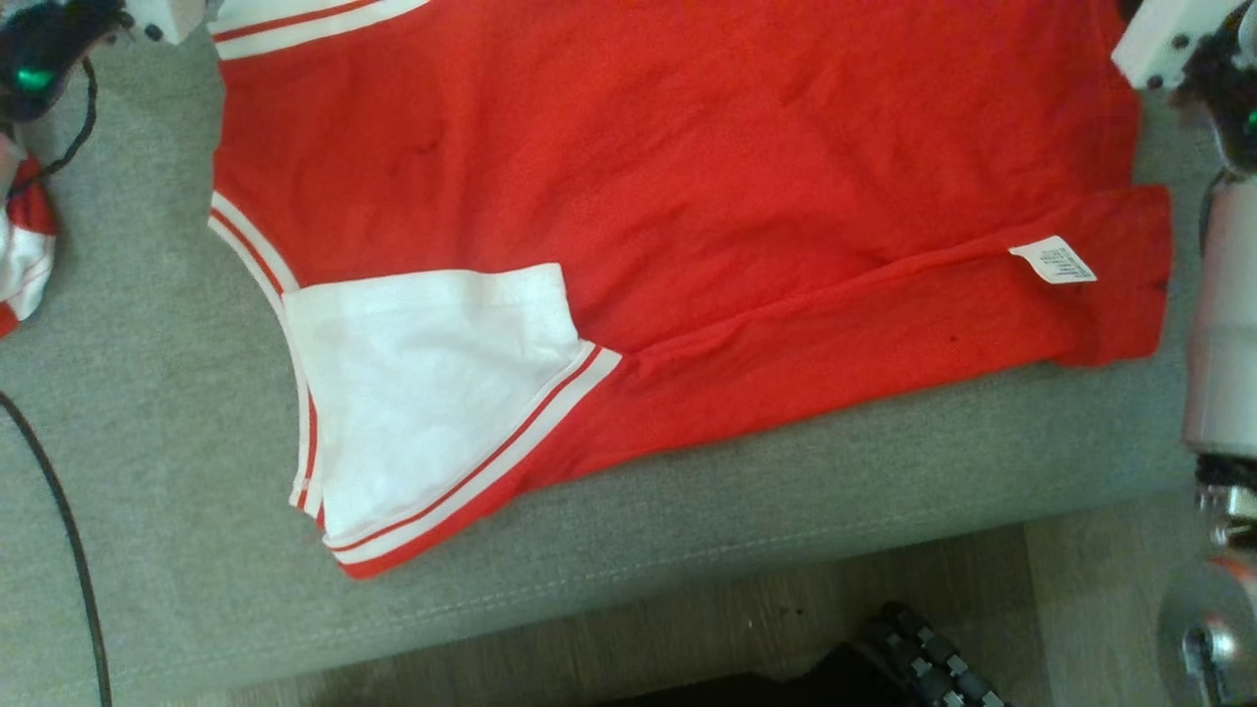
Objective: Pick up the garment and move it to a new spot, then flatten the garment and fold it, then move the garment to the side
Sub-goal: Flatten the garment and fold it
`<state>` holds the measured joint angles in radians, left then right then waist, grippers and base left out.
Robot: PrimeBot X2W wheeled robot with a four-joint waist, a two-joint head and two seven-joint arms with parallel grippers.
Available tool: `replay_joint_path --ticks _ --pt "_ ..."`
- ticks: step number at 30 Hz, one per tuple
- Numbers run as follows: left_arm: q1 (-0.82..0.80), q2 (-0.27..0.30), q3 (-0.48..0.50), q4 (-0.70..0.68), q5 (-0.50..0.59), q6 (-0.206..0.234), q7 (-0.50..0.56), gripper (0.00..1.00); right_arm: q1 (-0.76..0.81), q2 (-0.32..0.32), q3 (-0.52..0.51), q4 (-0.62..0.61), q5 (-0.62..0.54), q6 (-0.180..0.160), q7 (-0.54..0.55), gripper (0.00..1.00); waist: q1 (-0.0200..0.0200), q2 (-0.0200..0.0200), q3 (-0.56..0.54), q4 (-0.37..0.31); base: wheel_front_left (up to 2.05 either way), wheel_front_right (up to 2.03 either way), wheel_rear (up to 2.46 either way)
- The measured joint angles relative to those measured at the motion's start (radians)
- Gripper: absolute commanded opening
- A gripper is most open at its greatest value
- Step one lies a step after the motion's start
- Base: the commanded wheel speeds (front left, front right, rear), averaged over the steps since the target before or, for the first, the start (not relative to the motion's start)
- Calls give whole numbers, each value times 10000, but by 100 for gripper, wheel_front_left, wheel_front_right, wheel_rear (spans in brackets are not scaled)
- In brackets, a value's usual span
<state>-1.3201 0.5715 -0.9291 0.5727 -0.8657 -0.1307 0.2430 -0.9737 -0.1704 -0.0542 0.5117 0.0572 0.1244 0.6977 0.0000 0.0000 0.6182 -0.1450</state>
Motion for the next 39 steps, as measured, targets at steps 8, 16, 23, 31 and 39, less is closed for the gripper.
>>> replay_joint_path --ticks 8,16,23,31,39 --pt "-243 75 -527 31 -176 0 -138 0 -888 81 -121 1409 -98 0 -6 100 0 0 81 105 0 0 0" --pt "-396 140 -934 205 -353 0 -334 0 -1387 130 -10 2180 -255 0 -295 52 0 0 28 191 0 0 0" --pt "-463 163 -1231 384 -539 0 -441 0 -1560 127 94 2571 -337 0 -418 0 0 0 -23 240 0 0 0" --pt "-656 242 -1400 487 -510 -2 -1233 0 -1621 61 100 2592 -353 0 -1051 0 0 0 -26 265 0 0 0" --pt "-1290 224 -1310 715 -125 -13 -2867 0 -2074 -4 -336 2606 -59 0 -2203 0 0 0 -28 397 0 0 0"
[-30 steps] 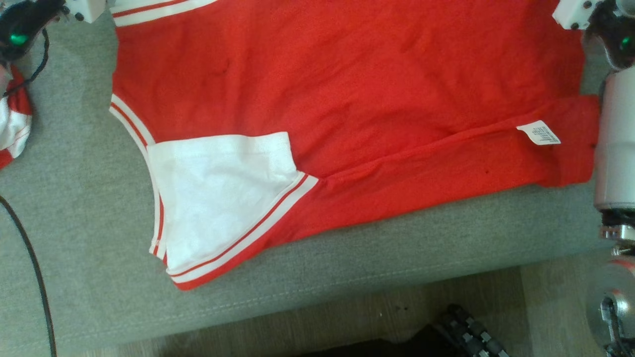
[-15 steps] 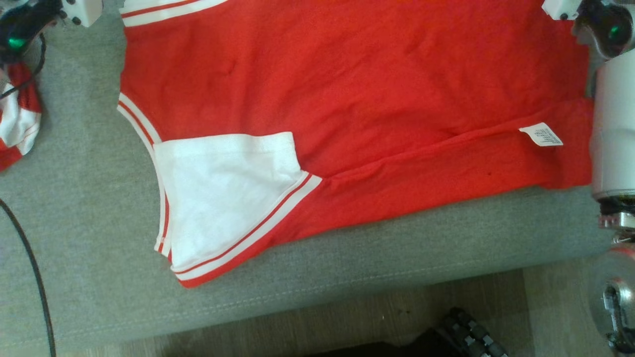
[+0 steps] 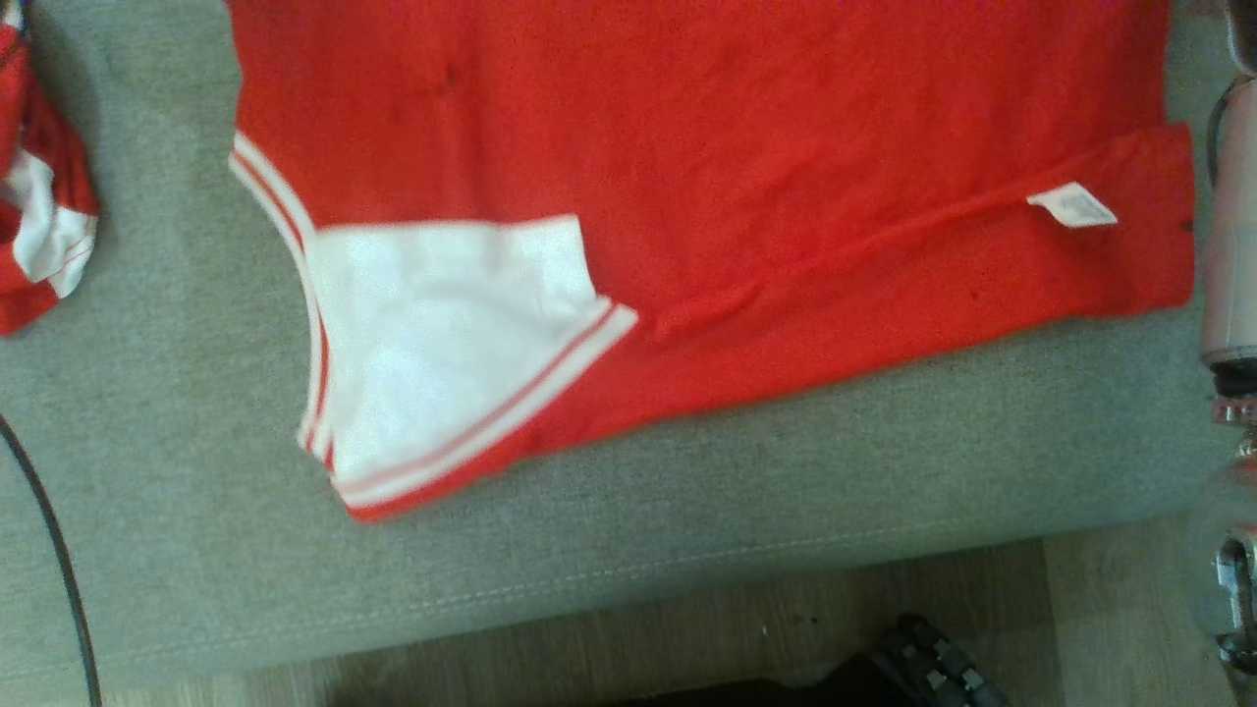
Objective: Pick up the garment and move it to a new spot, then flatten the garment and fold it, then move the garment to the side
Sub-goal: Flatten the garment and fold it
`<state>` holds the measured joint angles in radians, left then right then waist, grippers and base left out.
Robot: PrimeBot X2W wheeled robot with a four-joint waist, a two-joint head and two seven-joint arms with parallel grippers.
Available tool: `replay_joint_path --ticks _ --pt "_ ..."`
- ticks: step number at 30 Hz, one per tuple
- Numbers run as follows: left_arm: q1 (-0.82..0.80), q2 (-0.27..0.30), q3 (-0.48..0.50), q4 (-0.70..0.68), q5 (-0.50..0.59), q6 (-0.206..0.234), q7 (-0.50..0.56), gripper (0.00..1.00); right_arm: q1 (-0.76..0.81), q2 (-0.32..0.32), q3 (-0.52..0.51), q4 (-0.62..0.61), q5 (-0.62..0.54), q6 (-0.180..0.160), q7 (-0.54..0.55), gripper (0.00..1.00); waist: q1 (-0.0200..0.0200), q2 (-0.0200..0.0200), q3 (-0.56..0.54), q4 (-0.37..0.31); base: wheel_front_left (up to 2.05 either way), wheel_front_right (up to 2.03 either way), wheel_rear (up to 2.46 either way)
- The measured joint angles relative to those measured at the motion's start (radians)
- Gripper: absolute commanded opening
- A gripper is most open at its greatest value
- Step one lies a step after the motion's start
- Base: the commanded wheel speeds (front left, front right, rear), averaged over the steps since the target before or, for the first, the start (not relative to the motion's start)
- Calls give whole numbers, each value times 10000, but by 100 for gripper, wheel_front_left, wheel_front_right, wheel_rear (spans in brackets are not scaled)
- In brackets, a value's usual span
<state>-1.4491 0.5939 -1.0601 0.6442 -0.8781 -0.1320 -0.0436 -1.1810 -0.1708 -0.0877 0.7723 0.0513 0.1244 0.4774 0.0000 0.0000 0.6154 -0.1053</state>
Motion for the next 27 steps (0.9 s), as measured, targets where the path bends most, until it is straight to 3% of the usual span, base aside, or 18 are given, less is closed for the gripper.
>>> replay_joint_path --ticks 5,13,23,27 --pt "-329 -90 263 188 209 2 -1093 0 -128 -174 -56 44 255 0 -642 0 0 0 -114 142 0 0 0" --pt "35 -6 -19 -658 -644 2 -1220 0 -61 -485 353 -71 1024 0 -838 0 0 0 -449 395 0 0 0" --pt "1668 1170 -146 -3062 -2036 25 -1444 0 1507 -1283 537 -1283 2397 0 -617 0 0 0 -924 914 0 0 0" --pt "2717 1664 -73 -4512 -2704 307 -1530 0 2411 -1597 393 -1944 2642 0 -251 0 0 1 -1155 1220 0 0 0"
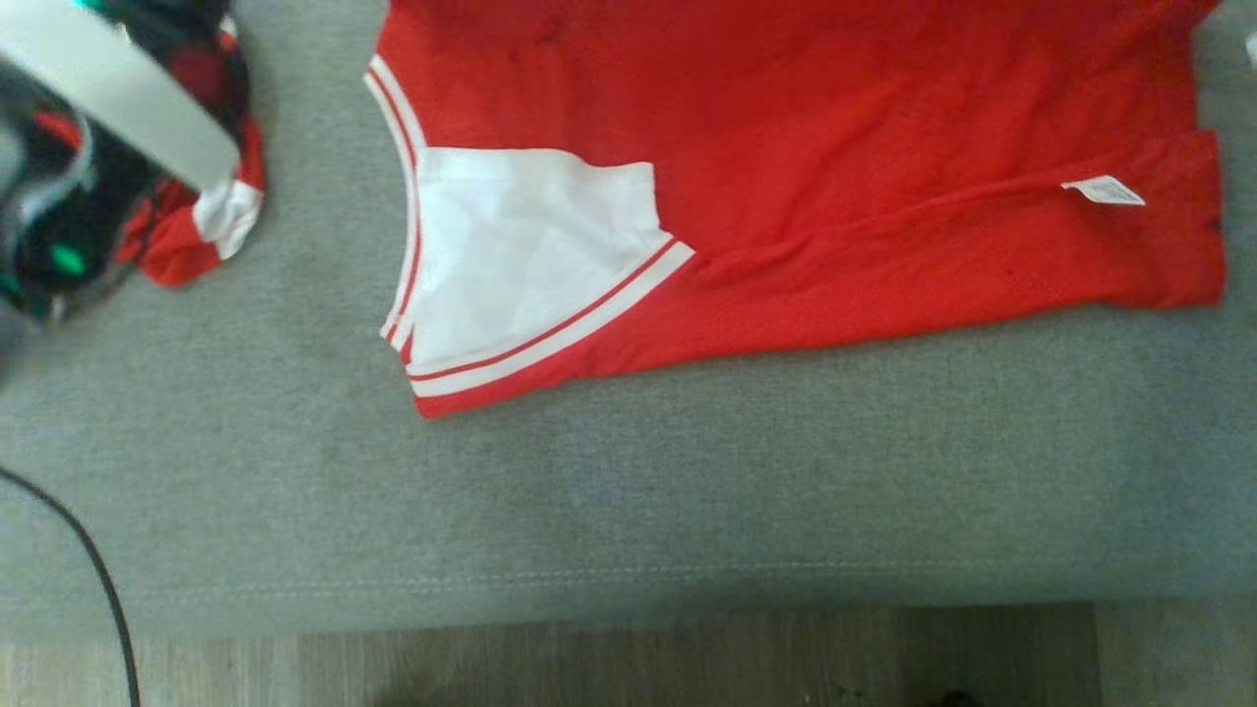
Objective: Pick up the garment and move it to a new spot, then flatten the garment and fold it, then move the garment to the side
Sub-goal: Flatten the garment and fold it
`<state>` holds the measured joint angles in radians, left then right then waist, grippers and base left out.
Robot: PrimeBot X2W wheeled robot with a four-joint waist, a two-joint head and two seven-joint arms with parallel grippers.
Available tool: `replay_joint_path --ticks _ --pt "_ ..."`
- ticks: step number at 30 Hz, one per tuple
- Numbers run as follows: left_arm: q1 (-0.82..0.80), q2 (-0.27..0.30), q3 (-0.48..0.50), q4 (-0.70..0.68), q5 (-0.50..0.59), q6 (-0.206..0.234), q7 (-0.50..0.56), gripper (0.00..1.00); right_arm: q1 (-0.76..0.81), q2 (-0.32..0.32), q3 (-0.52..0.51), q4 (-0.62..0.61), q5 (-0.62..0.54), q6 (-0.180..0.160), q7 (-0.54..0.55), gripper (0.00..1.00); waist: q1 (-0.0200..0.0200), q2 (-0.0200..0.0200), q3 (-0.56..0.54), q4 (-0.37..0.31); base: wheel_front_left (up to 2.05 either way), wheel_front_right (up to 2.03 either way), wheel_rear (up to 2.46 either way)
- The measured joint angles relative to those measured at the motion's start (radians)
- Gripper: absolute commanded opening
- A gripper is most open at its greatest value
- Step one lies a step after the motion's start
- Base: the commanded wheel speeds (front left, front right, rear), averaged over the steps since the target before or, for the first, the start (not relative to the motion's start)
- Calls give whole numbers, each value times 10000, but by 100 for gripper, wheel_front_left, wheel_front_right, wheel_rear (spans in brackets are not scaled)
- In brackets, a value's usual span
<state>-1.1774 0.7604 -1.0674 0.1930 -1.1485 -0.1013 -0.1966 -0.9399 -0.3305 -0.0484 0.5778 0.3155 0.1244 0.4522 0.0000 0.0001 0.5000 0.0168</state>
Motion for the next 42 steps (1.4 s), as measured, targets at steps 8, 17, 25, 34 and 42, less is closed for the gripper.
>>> replay_joint_path --ticks 8,17,25,34,42 --pt "1731 963 -198 -2157 -602 817 -92 0 1768 -268 -324 -1569 61 0 761 0 0 0 -217 331 0 0 0" --pt "2929 1162 -780 -3214 -673 1290 -178 0 3663 -163 -1225 -3187 -90 0 1547 0 0 0 -121 468 0 0 0" --pt "3353 1003 -1210 -3030 -428 1363 -238 0 4389 35 -1415 -3770 -731 0 2107 0 0 0 23 462 0 0 0" --pt "3542 107 -1522 -1894 -314 1193 -265 0 4453 374 -1576 -3720 -1218 0 2090 100 0 0 311 466 0 0 0" --pt "4524 -608 -460 -1499 19 2610 -516 100 4504 1022 -1852 -3904 -1264 0 63 100 0 0 -318 398 0 0 0"
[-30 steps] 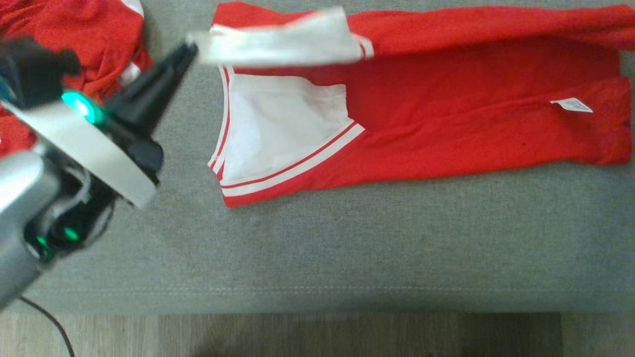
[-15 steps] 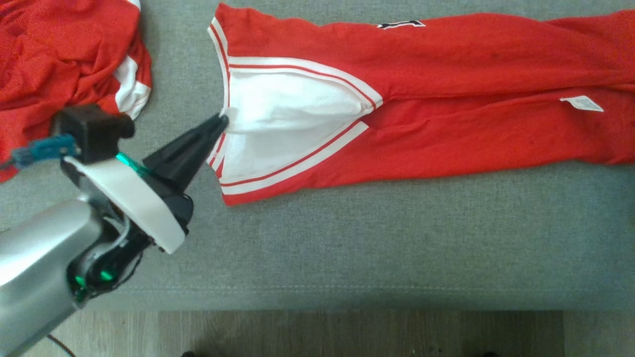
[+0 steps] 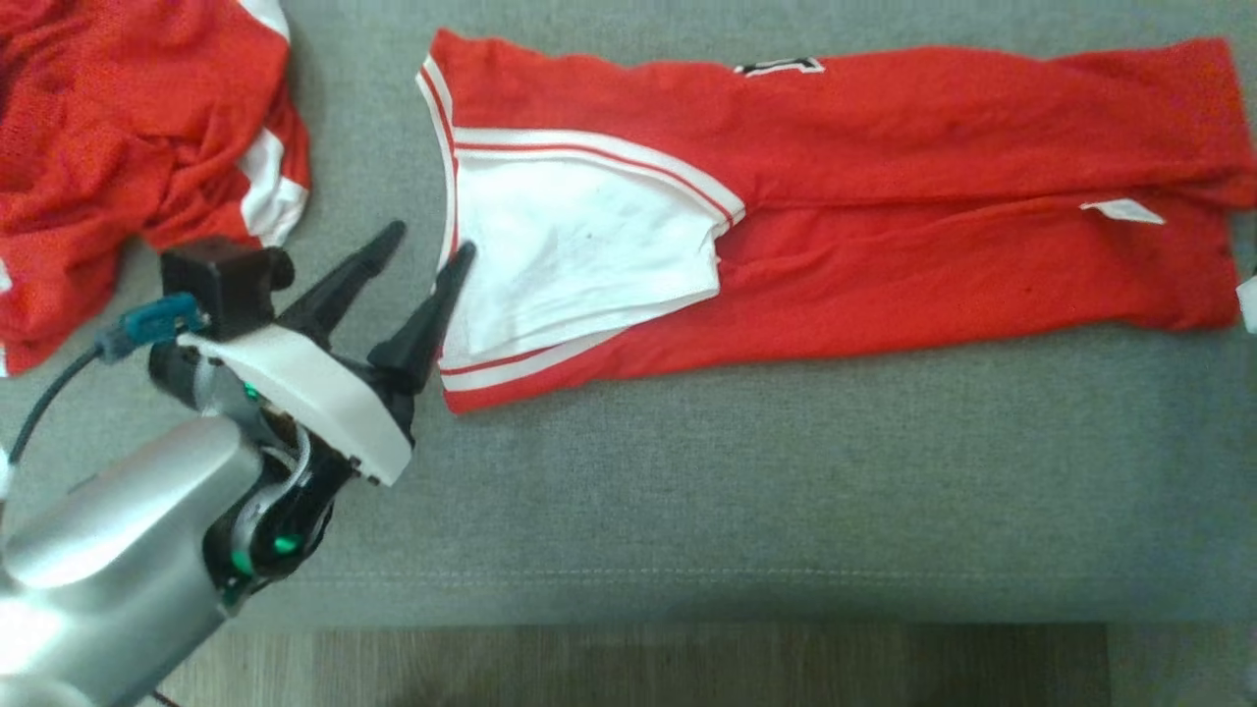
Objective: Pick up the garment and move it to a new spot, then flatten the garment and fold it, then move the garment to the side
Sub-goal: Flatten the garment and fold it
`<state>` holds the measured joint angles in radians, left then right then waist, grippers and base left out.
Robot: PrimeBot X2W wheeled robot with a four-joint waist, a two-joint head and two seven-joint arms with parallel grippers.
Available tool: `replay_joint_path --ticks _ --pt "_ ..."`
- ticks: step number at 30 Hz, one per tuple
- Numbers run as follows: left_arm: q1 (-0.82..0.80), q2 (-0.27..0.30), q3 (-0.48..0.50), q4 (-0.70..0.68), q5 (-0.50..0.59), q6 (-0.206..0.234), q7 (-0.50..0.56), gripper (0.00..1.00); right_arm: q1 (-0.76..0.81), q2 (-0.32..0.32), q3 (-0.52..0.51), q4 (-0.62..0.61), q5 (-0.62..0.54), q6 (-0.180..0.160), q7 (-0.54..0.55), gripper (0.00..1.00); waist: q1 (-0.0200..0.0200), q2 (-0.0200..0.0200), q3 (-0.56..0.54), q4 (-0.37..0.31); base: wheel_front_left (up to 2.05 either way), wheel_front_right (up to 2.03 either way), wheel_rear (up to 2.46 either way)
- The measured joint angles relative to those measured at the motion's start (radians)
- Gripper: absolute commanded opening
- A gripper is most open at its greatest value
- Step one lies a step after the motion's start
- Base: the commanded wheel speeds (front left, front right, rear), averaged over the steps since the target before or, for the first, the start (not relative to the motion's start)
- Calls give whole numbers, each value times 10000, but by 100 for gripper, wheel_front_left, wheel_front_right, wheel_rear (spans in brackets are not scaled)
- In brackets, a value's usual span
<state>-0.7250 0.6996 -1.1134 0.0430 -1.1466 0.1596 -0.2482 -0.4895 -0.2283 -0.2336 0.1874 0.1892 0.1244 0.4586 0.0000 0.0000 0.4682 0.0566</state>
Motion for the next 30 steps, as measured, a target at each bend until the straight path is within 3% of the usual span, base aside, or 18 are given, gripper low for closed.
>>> replay_joint_path --ticks 6,9,12,17,22,30 --pt "2043 -1139 2754 -464 2079 1521 -13 100 994 713 54 -61 50 0 -1501 100 0 0 -887 -40 0 0 0" --pt "3410 -1904 3764 -685 3271 1848 -13 100 1616 1070 142 190 130 0 -2082 100 0 0 -1421 -24 0 0 0" --pt "4564 -2560 4477 -732 4399 1894 -13 100 2004 1277 261 573 274 0 -2660 100 0 0 -1969 19 0 0 0" --pt "5622 -3386 5404 -803 5639 1766 -13 100 2266 1369 449 1141 376 0 -3551 100 0 1 -2657 102 0 0 0" --pt "6647 -4243 6355 -926 6757 1122 -13 100 2654 1429 660 1695 330 0 -4533 100 -1 0 -3303 229 0 0 0" --pt "7501 -4982 7342 -953 8324 151 -13 100 3028 1509 790 2499 253 0 -5315 100 -1 1 -3695 211 0 0 0"
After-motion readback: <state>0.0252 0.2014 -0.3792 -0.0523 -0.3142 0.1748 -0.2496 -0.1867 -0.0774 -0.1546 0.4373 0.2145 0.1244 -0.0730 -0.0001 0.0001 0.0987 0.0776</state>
